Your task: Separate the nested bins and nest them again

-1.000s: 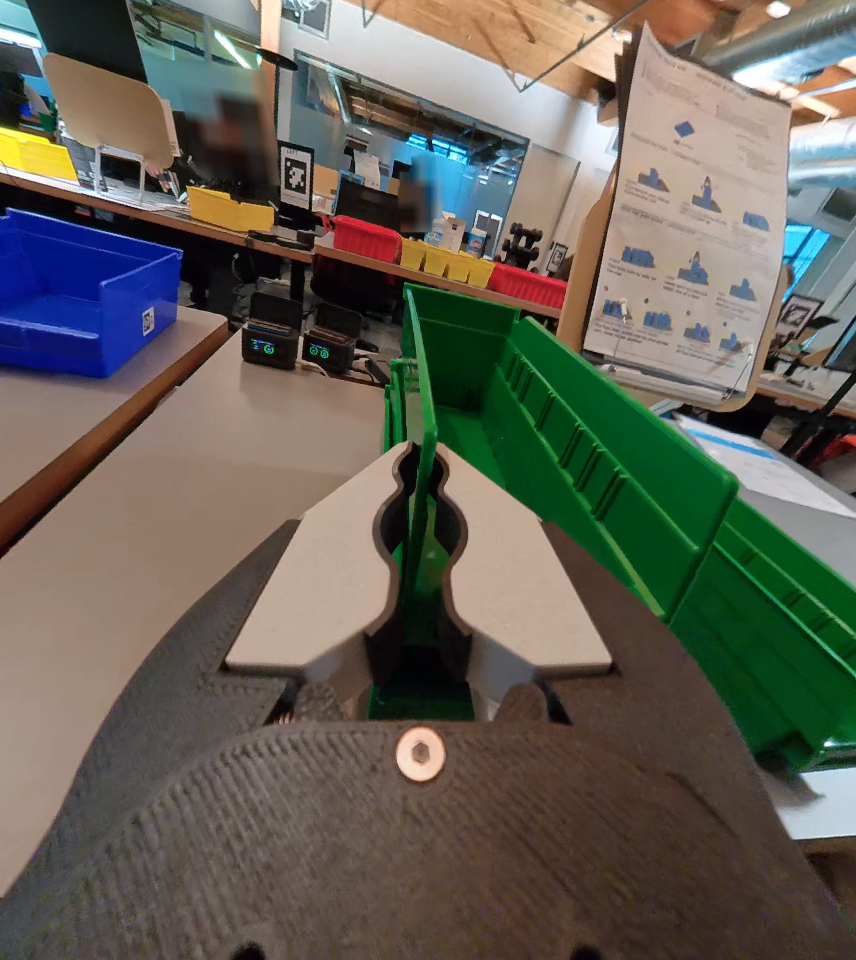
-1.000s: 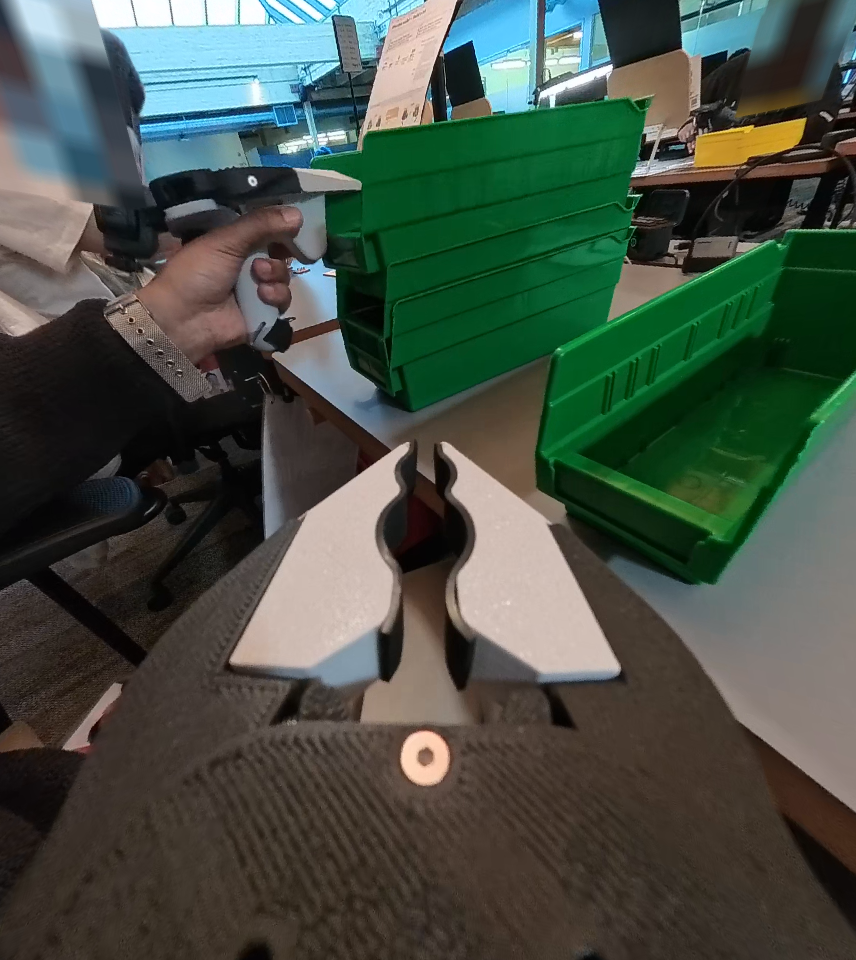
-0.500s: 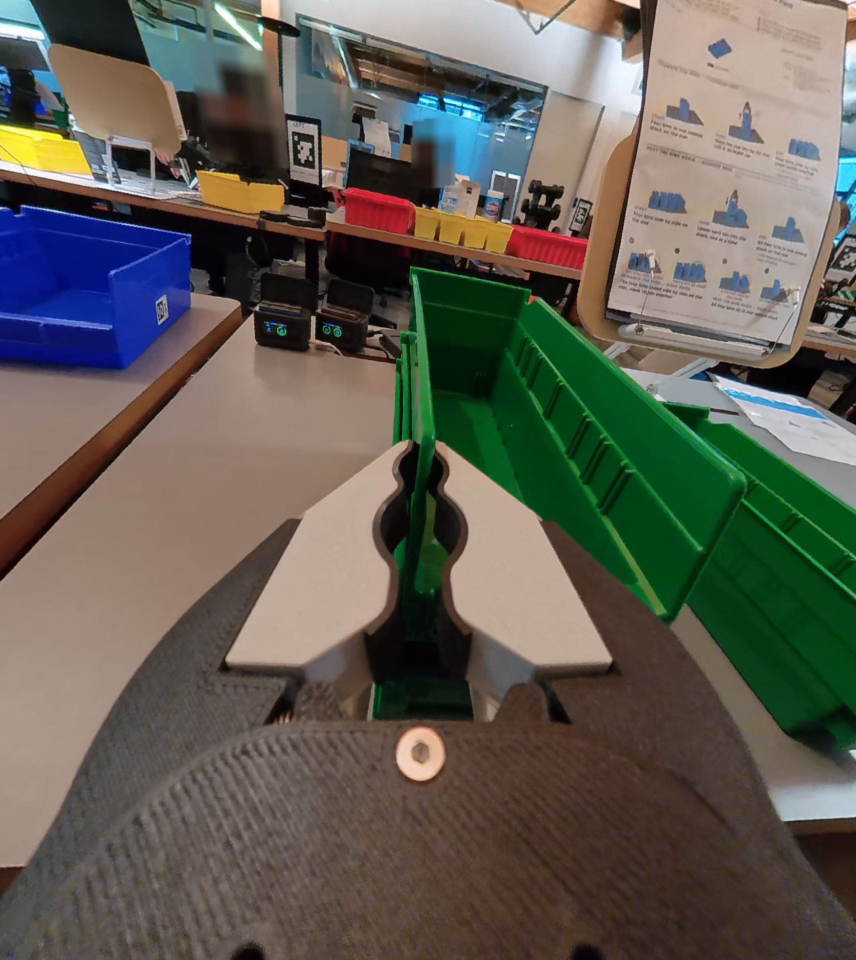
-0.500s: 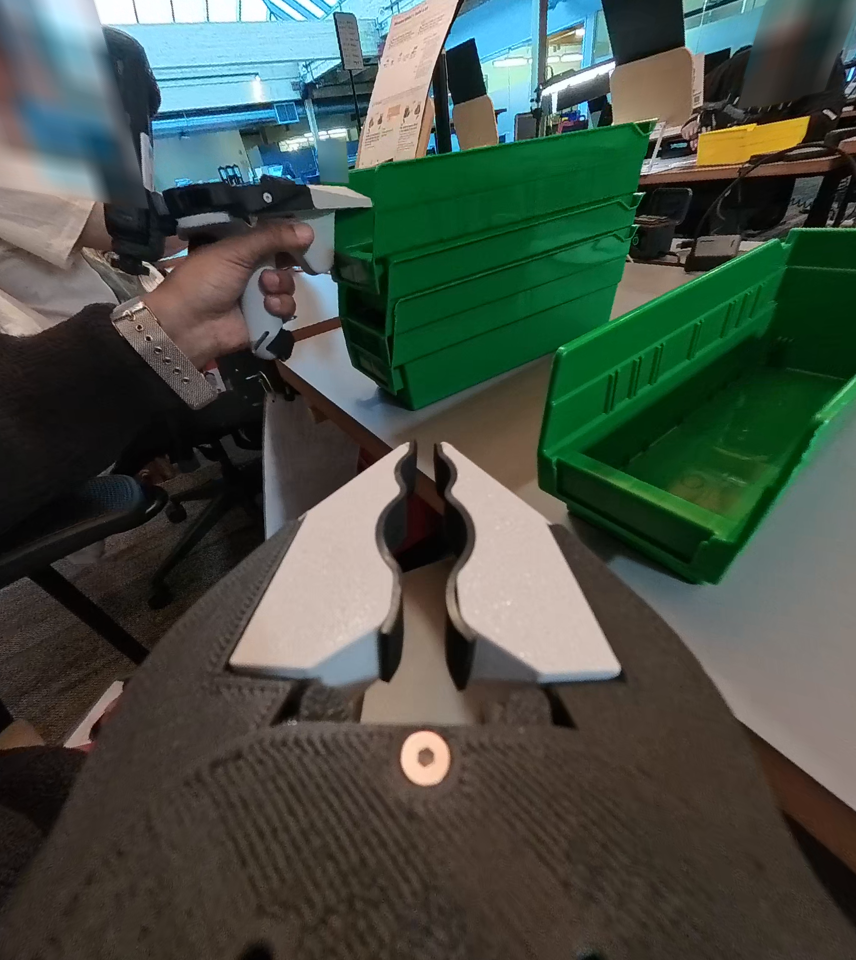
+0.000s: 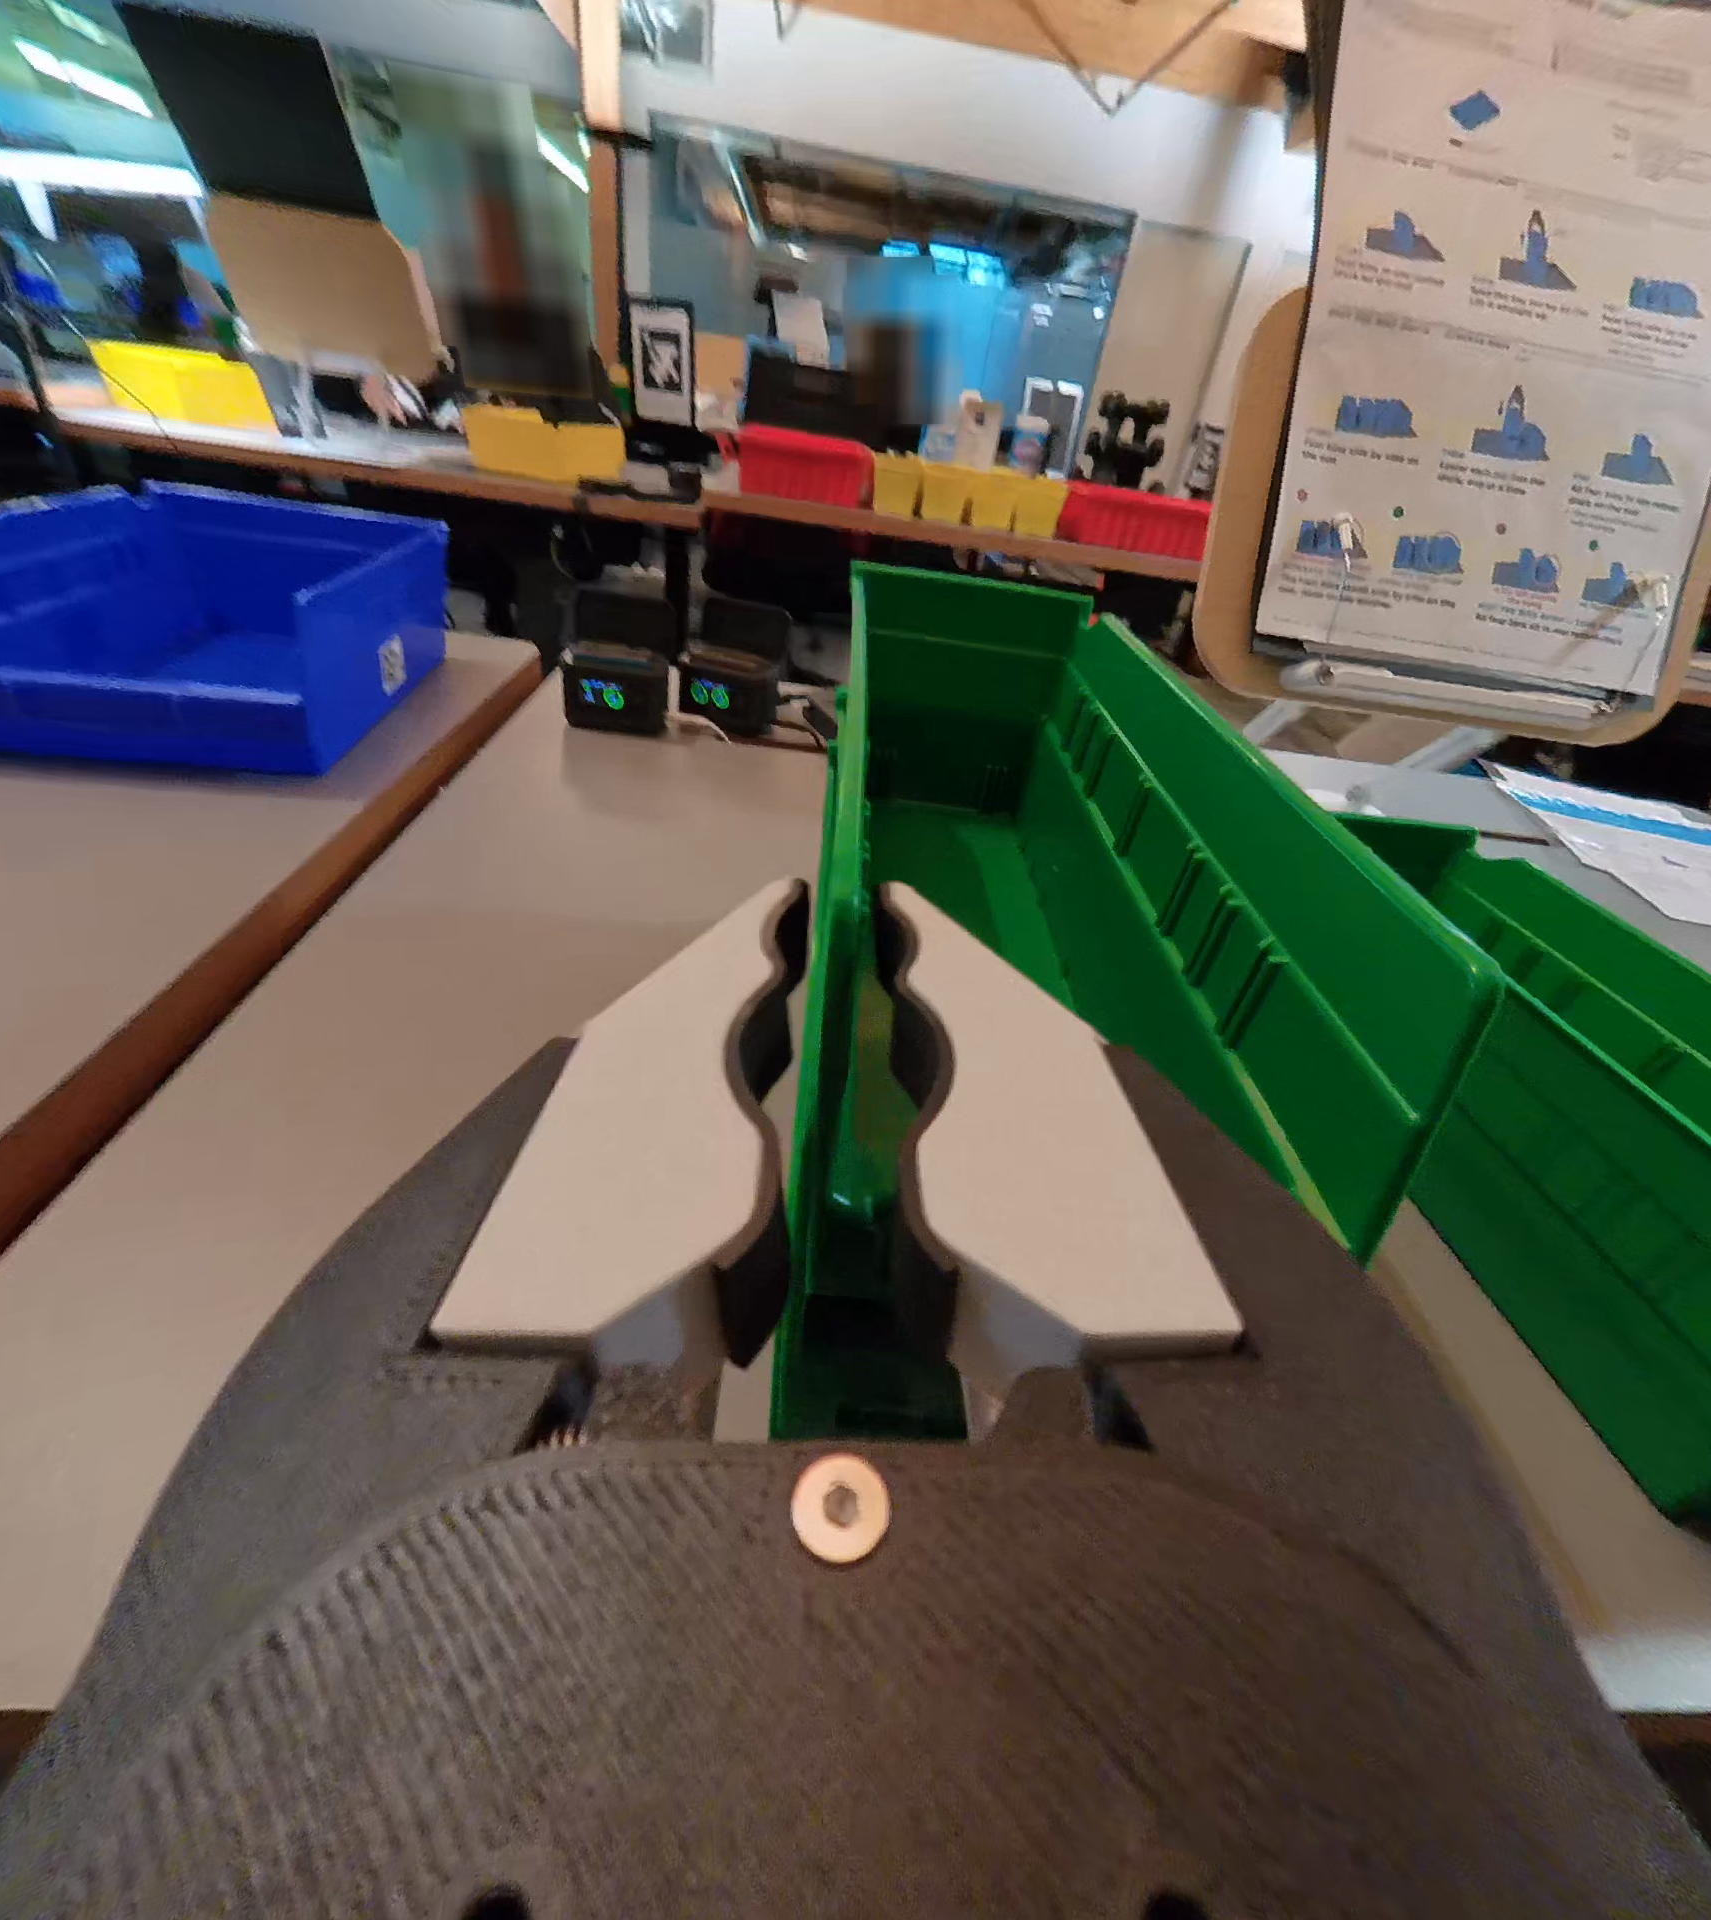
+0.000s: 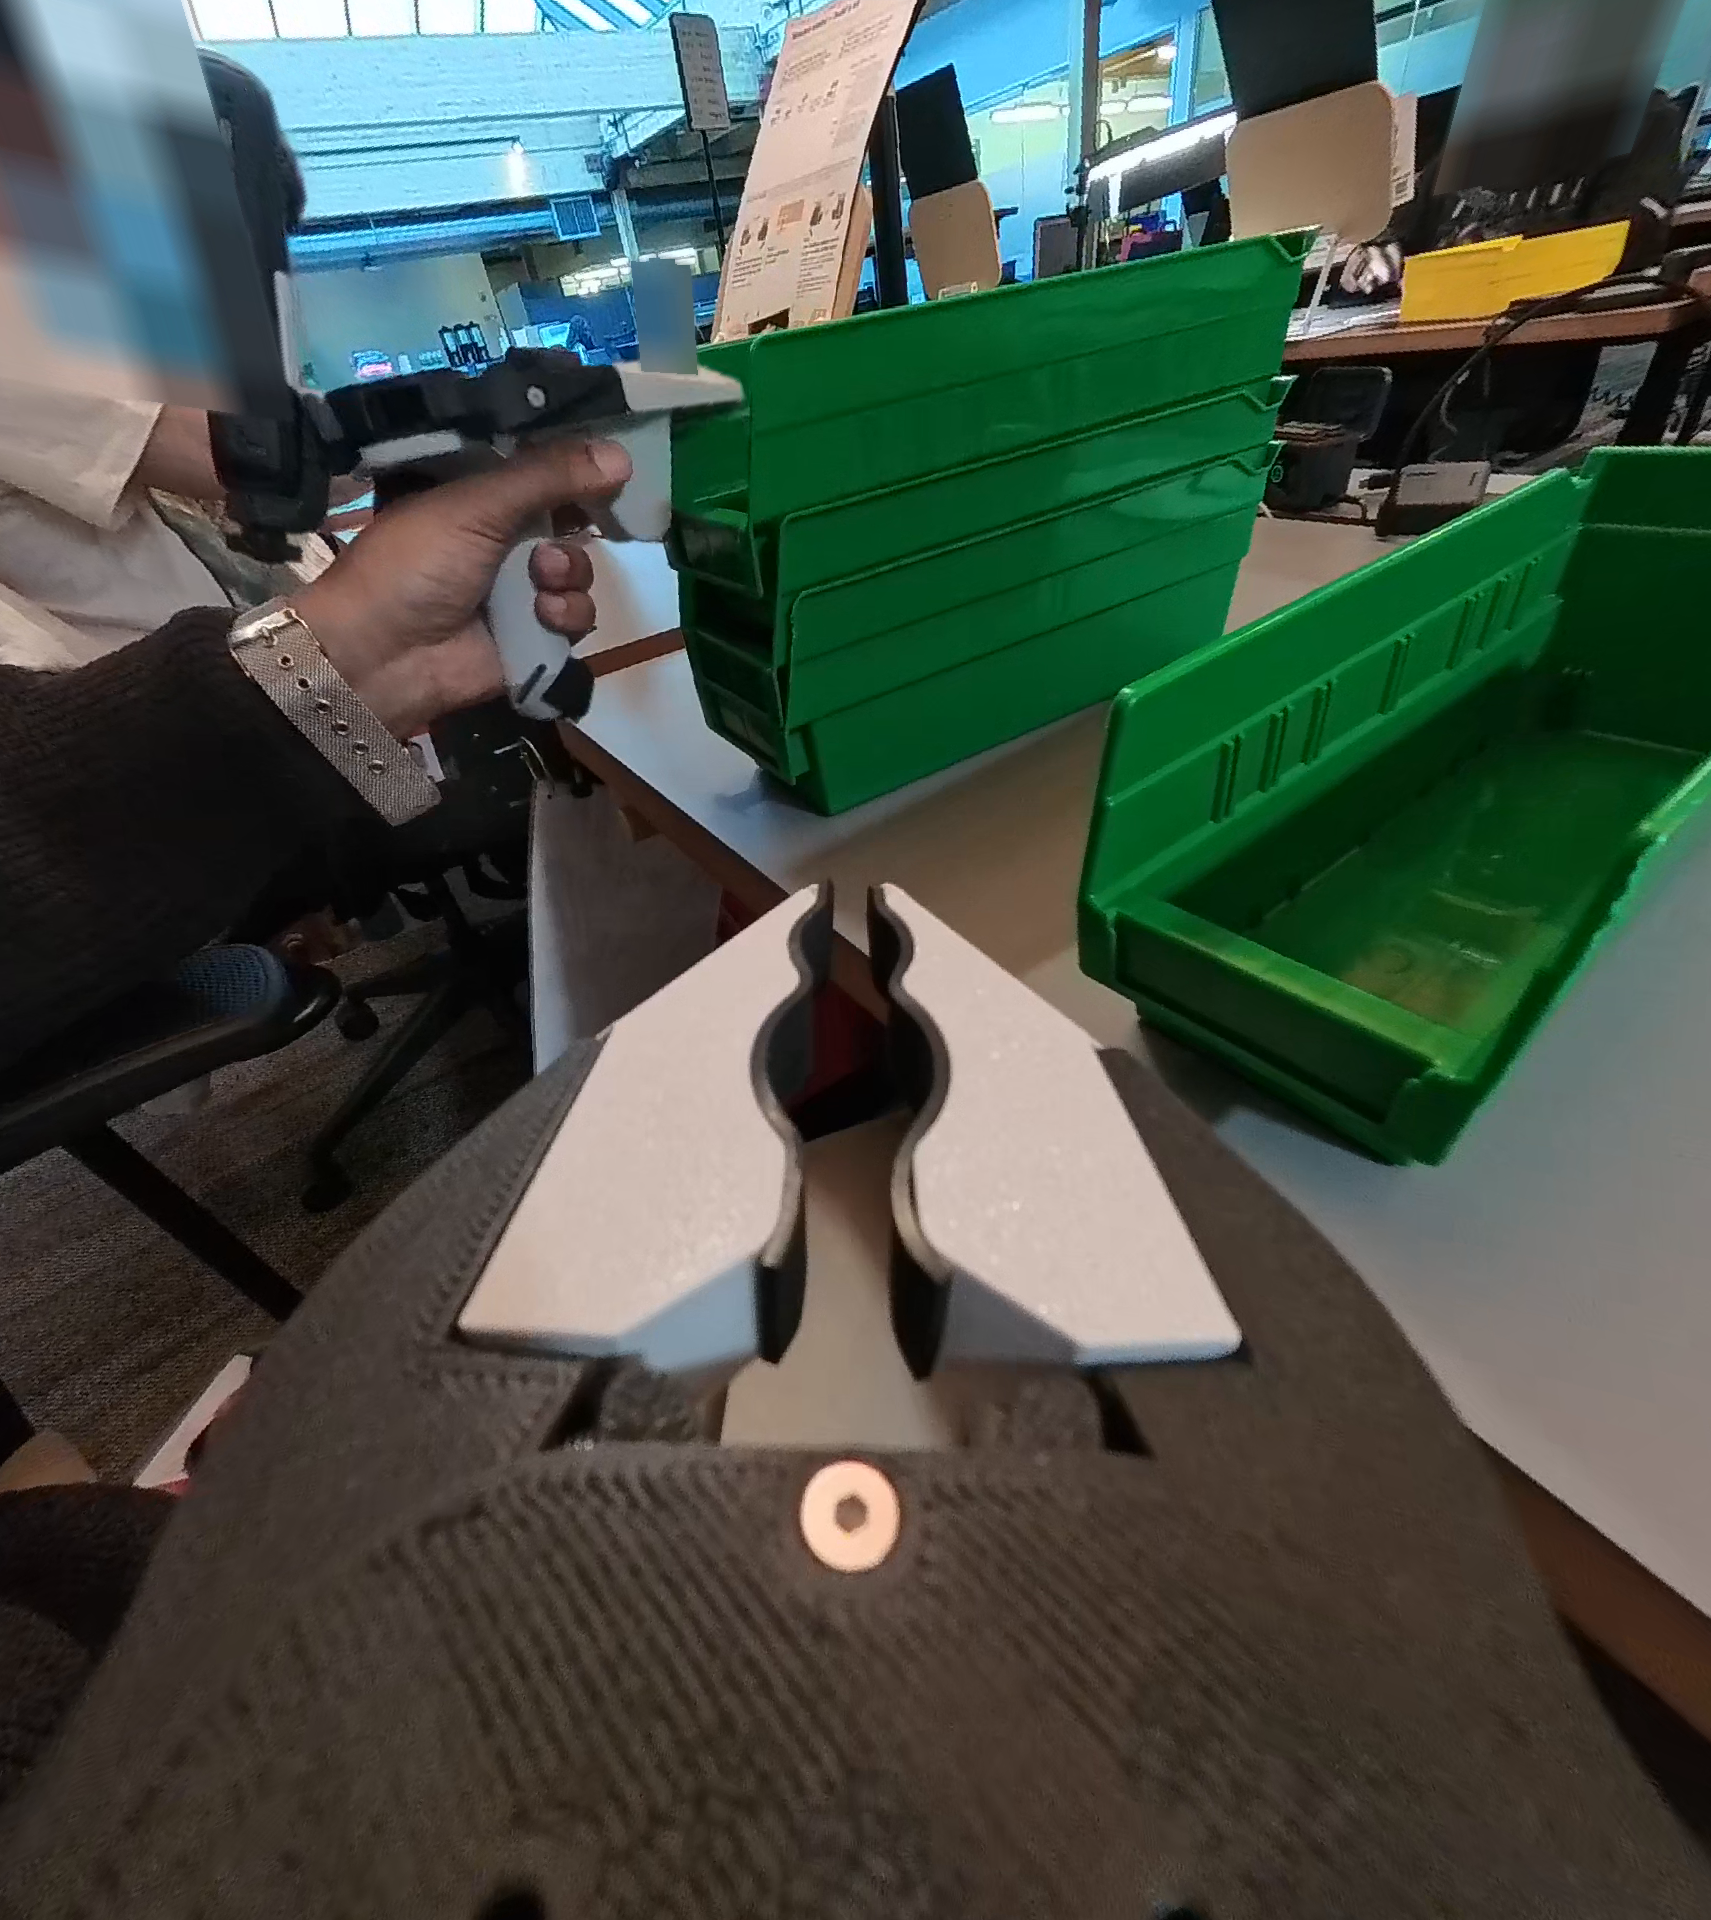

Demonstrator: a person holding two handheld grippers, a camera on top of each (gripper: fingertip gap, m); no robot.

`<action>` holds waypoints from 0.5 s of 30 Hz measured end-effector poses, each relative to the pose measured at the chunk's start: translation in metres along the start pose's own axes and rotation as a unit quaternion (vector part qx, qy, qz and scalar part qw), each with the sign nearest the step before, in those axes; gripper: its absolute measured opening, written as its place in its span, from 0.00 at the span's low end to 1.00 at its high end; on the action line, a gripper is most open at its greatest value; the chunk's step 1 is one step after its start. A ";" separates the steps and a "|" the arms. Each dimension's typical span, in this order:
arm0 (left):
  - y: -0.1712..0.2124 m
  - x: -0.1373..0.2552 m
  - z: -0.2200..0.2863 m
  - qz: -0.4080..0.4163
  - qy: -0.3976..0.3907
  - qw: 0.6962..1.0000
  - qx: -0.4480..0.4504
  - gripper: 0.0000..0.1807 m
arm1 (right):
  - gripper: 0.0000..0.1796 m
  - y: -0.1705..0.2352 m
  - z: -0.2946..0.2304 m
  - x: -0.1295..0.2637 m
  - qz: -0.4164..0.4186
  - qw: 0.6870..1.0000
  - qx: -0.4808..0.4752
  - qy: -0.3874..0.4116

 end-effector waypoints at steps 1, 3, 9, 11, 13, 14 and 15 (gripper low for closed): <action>-0.003 0.001 0.000 0.013 -0.006 1.000 -0.007 0.09 | 0.03 0.000 0.000 0.000 0.000 1.000 0.000 0.000; -0.006 0.002 0.000 0.023 -0.009 0.999 -0.020 0.10 | 0.03 0.000 0.000 0.000 0.000 1.000 0.000 0.000; -0.007 0.000 0.000 0.018 0.003 1.000 -0.013 0.01 | 0.03 0.001 0.000 0.000 -0.001 1.000 -0.001 -0.001; -0.007 0.000 0.001 0.017 0.007 1.000 -0.011 0.00 | 0.03 0.001 0.000 0.000 -0.002 1.000 -0.001 -0.001; -0.007 0.000 0.001 0.012 0.012 1.000 -0.016 0.00 | 0.03 0.001 0.000 -0.001 -0.002 1.000 0.000 -0.002; -0.008 0.000 0.002 0.009 0.017 1.000 -0.020 0.00 | 0.03 0.001 -0.001 -0.001 -0.002 1.000 0.000 -0.002; -0.008 0.000 0.001 0.003 0.021 0.999 -0.024 0.00 | 0.03 0.001 -0.001 -0.001 -0.003 1.000 0.000 -0.002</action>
Point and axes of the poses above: each gripper's, where its closed fingertips meet, x back along the fingers, y out of its underside, z = x × y across the jaws, the point moved 4 cm from there along x, back along the fingers, and after that the axes turned 14 degrees about -y, right-handed, at the moved point
